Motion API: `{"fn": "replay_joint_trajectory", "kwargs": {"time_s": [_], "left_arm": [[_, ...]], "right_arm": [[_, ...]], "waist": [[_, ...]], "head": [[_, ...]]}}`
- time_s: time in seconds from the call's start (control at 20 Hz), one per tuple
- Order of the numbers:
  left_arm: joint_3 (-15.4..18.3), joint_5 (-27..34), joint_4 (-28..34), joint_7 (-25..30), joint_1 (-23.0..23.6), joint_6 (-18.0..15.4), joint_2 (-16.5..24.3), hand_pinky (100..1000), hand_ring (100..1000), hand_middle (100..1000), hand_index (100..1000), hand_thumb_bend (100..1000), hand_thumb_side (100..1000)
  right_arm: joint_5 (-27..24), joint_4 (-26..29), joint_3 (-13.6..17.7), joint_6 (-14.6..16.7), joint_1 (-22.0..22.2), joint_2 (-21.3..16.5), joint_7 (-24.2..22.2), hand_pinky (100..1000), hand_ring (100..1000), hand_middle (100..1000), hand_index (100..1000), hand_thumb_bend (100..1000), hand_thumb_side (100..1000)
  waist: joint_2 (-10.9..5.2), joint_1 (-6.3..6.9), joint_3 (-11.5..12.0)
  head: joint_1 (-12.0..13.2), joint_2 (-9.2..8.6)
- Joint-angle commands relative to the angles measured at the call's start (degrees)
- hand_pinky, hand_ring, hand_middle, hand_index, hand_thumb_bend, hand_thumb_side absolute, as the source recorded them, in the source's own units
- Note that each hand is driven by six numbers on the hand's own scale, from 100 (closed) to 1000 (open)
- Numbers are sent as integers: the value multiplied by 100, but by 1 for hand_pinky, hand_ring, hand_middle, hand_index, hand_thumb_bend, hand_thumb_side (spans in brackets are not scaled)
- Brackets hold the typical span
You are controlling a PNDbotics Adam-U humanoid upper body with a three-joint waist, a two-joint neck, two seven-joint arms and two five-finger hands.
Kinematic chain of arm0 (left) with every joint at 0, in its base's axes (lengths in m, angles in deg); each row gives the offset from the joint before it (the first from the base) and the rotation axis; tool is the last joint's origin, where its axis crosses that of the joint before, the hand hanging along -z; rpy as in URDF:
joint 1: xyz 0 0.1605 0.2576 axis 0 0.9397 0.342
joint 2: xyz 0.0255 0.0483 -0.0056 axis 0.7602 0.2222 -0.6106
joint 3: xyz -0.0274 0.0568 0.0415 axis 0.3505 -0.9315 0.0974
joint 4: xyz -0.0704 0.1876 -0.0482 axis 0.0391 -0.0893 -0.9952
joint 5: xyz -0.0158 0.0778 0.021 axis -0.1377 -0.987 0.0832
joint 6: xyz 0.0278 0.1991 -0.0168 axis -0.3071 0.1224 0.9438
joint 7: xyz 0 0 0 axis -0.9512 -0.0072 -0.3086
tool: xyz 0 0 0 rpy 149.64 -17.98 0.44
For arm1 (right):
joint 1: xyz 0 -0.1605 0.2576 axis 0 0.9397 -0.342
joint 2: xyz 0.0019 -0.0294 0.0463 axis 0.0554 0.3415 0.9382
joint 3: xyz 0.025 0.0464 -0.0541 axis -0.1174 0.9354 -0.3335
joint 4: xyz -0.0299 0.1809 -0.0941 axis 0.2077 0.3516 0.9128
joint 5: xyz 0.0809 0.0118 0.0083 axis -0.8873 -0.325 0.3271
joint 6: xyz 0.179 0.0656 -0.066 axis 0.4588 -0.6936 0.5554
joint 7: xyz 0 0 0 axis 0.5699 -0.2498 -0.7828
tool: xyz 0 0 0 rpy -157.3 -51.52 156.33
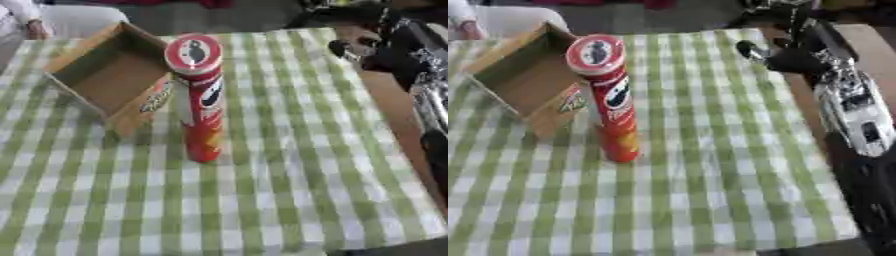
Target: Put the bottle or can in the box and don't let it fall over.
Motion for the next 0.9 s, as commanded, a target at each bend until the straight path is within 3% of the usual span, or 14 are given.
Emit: {"fn": "replay_joint_trajectory", "kwargs": {"time_s": [0.05, 0.9], "left_arm": [[31, -24, 97, -13, -24, 6, 124, 839, 898, 746, 771, 554, 676], [22, -20, 96, -12, -31, 11, 121, 838, 898, 746, 770, 554, 676]], "right_arm": [[-40, 84, 6, -1, -78, -122, 3, 948, 999, 1000, 913, 517, 100], [-570, 552, -430, -42, 149, -274, -576, 950, 1000, 1000, 920, 566, 100]], "waist": [[-94, 4, -6], [-84, -6, 8]], "head": [[34, 8], [20, -27]]}}
